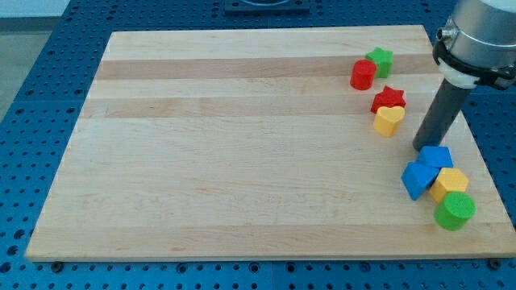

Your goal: Separate the red star and heart

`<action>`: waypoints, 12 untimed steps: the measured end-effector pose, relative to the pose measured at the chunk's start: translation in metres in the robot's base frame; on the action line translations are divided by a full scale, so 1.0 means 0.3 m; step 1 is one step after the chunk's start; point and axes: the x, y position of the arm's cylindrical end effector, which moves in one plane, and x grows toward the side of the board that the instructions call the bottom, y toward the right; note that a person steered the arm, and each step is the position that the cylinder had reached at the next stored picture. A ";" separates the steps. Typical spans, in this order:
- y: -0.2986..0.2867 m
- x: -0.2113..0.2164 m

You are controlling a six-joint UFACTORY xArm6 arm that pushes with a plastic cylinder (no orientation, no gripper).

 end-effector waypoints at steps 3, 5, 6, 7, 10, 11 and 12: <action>-0.042 -0.014; -0.116 -0.076; -0.048 -0.119; 0.041 -0.184; -0.093 -0.348; -0.188 -0.348; -0.220 -0.347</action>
